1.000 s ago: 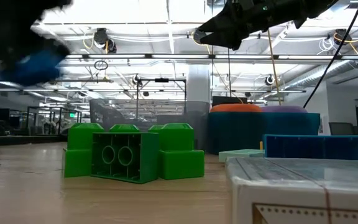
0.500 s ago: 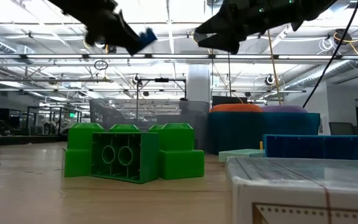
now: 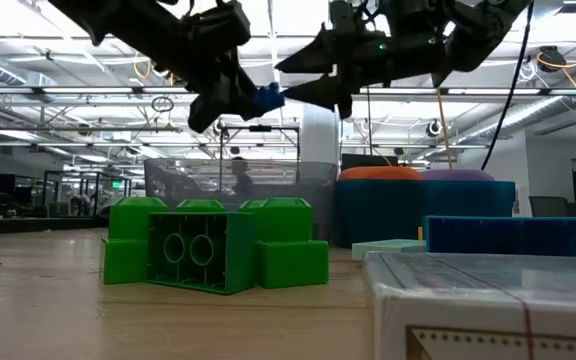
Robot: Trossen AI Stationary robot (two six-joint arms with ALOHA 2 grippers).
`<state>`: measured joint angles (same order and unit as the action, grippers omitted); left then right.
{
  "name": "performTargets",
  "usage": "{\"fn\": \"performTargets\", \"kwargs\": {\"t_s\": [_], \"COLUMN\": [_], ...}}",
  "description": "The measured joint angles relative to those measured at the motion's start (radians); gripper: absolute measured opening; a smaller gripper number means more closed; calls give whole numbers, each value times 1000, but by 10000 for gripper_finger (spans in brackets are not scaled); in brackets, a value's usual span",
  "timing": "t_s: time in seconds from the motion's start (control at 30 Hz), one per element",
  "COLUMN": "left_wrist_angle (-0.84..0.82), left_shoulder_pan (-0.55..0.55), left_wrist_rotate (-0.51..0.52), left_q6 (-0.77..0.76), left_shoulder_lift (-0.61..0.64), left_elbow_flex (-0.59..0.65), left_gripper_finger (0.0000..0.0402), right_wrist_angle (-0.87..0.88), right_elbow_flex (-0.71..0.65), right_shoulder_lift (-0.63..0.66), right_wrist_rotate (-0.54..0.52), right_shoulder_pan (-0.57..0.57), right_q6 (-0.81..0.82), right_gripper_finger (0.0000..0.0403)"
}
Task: Pick & Place Toys
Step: Put the blue game piece into the gray bin
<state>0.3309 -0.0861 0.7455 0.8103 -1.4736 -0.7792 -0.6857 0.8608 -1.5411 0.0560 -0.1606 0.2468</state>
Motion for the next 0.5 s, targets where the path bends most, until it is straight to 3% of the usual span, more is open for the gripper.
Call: {"fn": "performTargets", "kwargs": {"t_s": [0.1, 0.3, 0.5], "left_wrist_angle": [2, 23, 35], "left_shoulder_pan": [2, -1, 0], "left_wrist_rotate": [0, -3, -12], "left_q6": [0, -2, -8], "left_shoulder_lift": [-7, -7, -7], "left_elbow_flex": [0, 1, 1], "left_gripper_finger": [150, 163, 150], "right_wrist_angle": [-24, -11, -6], "right_elbow_flex": [8, 11, 11], "right_shoulder_lift": [-17, -27, -29], "right_wrist_rotate": [53, 46, 44], "right_shoulder_pan": [-3, -4, -9], "right_q6": [17, 55, 56], "right_gripper_finger": [265, 265, 265]}}
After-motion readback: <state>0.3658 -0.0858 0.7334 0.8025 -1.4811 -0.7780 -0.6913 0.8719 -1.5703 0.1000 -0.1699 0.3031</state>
